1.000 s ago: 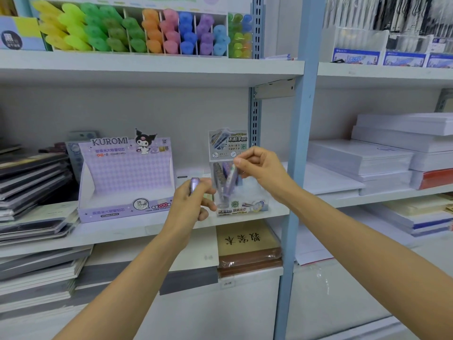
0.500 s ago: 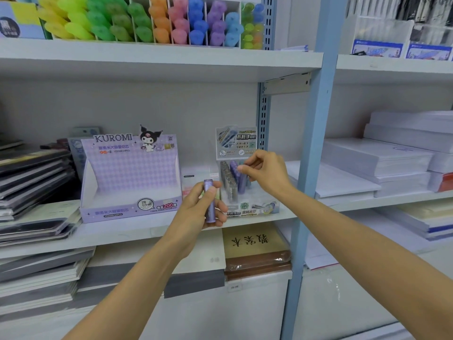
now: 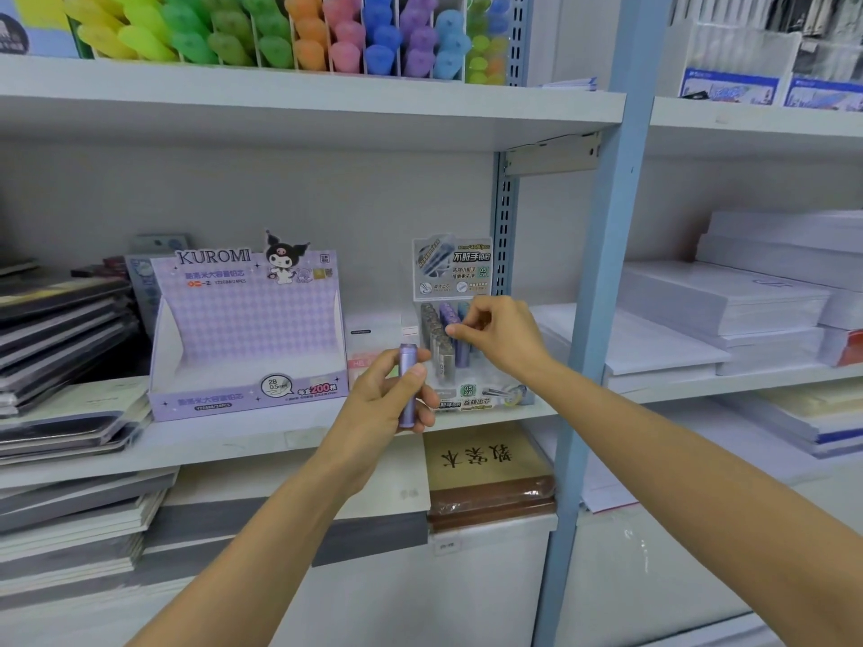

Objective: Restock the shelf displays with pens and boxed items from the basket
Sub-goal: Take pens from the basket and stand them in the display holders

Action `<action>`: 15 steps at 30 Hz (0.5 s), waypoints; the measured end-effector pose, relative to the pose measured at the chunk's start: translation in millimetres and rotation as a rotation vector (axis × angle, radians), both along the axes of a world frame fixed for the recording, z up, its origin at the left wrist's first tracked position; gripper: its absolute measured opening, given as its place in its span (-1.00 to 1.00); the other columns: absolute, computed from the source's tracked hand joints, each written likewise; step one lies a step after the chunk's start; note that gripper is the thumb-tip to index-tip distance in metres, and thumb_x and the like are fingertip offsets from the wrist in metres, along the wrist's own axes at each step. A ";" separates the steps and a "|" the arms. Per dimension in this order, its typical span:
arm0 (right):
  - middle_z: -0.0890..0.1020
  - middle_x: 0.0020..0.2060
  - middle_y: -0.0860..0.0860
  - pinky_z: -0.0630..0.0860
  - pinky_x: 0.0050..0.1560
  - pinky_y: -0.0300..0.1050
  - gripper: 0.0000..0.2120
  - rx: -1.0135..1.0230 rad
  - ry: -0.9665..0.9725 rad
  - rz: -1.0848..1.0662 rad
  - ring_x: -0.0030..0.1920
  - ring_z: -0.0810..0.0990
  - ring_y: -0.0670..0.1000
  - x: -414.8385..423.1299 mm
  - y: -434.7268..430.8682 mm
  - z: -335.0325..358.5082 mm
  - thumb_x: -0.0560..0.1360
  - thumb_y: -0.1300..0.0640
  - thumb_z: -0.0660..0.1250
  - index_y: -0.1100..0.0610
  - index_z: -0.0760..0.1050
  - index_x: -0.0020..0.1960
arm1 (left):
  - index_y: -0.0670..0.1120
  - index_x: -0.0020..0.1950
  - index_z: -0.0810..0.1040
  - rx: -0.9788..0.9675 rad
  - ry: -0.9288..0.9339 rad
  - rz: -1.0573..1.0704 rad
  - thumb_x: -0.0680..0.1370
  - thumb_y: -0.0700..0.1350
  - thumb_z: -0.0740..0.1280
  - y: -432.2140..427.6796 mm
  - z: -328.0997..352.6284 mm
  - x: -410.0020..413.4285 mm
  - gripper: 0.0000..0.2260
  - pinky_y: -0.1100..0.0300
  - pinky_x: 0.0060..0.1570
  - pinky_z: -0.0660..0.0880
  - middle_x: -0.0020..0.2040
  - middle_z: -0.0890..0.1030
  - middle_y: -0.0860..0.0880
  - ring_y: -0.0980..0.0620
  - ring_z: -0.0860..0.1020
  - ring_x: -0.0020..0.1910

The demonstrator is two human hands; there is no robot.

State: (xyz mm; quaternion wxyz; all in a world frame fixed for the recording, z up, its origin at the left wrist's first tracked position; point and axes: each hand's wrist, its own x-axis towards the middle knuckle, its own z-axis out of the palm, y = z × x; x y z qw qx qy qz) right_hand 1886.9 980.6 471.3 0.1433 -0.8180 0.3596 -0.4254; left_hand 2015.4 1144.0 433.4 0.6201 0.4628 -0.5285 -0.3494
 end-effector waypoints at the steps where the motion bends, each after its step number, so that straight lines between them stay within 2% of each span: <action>1: 0.55 -0.42 -0.09 0.31 -0.37 -0.25 -0.76 0.005 0.008 0.009 -0.42 0.43 -0.16 -1.1 0.6 -0.4 0.42 -0.05 0.48 0.08 0.55 -0.27 | 0.02 0.20 0.51 0.002 -0.003 0.001 0.63 -0.06 0.22 -0.2 -0.3 0.2 -0.83 0.21 -0.24 0.53 -0.28 0.61 -0.01 0.05 0.55 -0.32; 3: 0.56 -0.41 -0.12 0.32 -0.37 -0.27 -0.77 -0.005 0.021 0.029 -0.39 0.44 -0.18 -5.9 3.3 1.8 0.46 -0.09 0.43 0.06 0.59 -0.24 | 0.03 0.20 0.51 0.003 -0.010 0.003 0.63 -0.07 0.23 0.0 -0.2 0.1 -0.84 0.20 -0.22 0.54 -0.27 0.62 -0.01 0.05 0.56 -0.31; 5: 0.62 -0.30 -0.10 0.41 -0.28 -0.24 -0.84 -0.023 -0.040 0.069 -0.31 0.48 -0.15 -13.1 8.3 6.7 0.49 -0.04 0.42 0.04 0.63 -0.17 | 0.02 0.21 0.50 0.001 -0.013 0.004 0.63 -0.08 0.24 0.6 0.6 -0.8 -0.83 0.20 -0.21 0.54 -0.27 0.62 -0.01 0.05 0.56 -0.31; 7: 0.64 -0.24 -0.09 0.46 -0.25 -0.21 -0.88 -0.001 -0.147 0.179 -0.27 0.50 -0.13 -20.5 18.1 12.7 0.51 0.04 0.40 0.09 0.64 -0.07 | 0.01 0.22 0.49 0.003 -0.021 0.005 0.63 -0.08 0.24 0.6 1.4 -2.8 -0.82 0.20 -0.21 0.53 -0.27 0.62 0.00 0.05 0.56 -0.30; 10: 0.64 -0.22 -0.04 0.48 -0.33 -0.23 -0.83 0.123 -0.208 0.395 -0.29 0.53 -0.14 -28.2 38.8 19.4 0.54 0.07 0.37 0.13 0.64 0.04 | -0.02 0.23 0.46 0.010 -0.025 -0.005 0.64 -0.08 0.23 0.1 2.8 -9.0 -0.82 0.23 -0.23 0.53 -0.27 0.63 0.01 0.06 0.57 -0.31; 12: 0.67 -0.15 0.05 0.49 -0.34 -0.23 -0.82 0.236 -0.175 0.524 -0.26 0.54 -0.08 -30.5 52.8 21.9 0.54 0.08 0.36 0.11 0.63 0.09 | -0.04 0.22 0.44 0.009 -0.025 -0.013 0.63 -0.08 0.24 0.2 4.4 -15.2 -0.82 0.24 -0.25 0.53 -0.26 0.64 0.00 0.06 0.57 -0.31; 15: 0.67 -0.18 -0.06 0.51 -0.26 -0.27 -0.87 0.260 -0.055 0.588 -0.19 0.56 -0.08 -30.8 66.1 22.2 0.53 0.13 0.39 0.10 0.64 0.06 | -0.05 0.23 0.42 0.002 -0.048 -0.011 0.63 -0.08 0.25 0.6 6.5 -23.4 -0.81 0.25 -0.26 0.54 -0.24 0.65 -0.02 0.06 0.58 -0.31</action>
